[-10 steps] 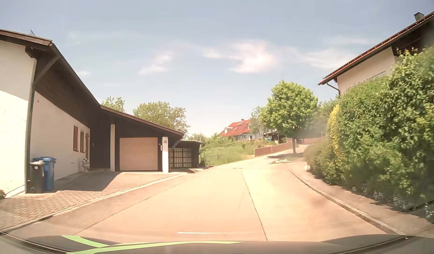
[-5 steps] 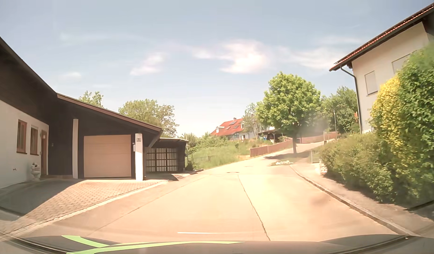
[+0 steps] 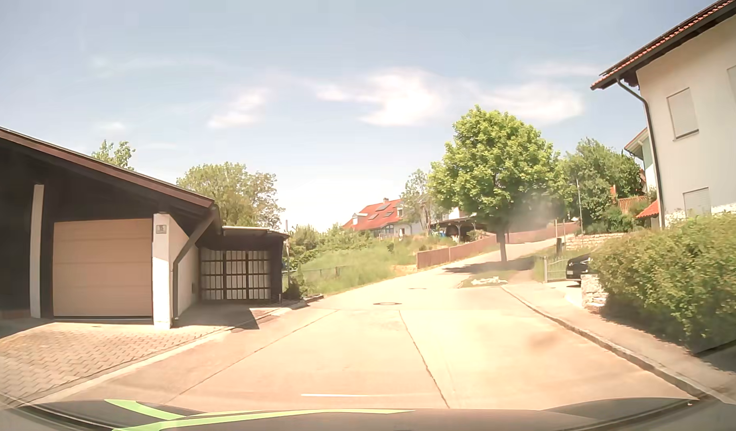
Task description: Follow the waypoints while adhering to traffic rules and regulations
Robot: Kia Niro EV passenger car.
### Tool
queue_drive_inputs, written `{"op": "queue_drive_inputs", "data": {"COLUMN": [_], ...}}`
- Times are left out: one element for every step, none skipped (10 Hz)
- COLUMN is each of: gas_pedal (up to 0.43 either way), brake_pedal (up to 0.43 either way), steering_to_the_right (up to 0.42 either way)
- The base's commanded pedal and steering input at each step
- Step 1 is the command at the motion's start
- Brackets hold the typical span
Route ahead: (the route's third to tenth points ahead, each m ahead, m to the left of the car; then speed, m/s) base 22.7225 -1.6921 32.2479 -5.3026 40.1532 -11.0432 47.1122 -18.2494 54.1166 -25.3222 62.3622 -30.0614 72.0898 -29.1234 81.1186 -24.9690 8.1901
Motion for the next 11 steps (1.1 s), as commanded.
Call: {"op": "queue_drive_inputs", "data": {"gas_pedal": [0.087,0.098,0.098,0.110,0.110,0.110,0.110,0.110,0.118,0.118,0.118], "brake_pedal": [0.000,0.000,0.000,0.000,0.000,0.000,0.000,0.000,0.000,0.000,0.000], "steering_to_the_right": [0.029,0.029,0.029,0.030,0.031,0.031,0.032,0.033,0.034,0.036,0.039]}}
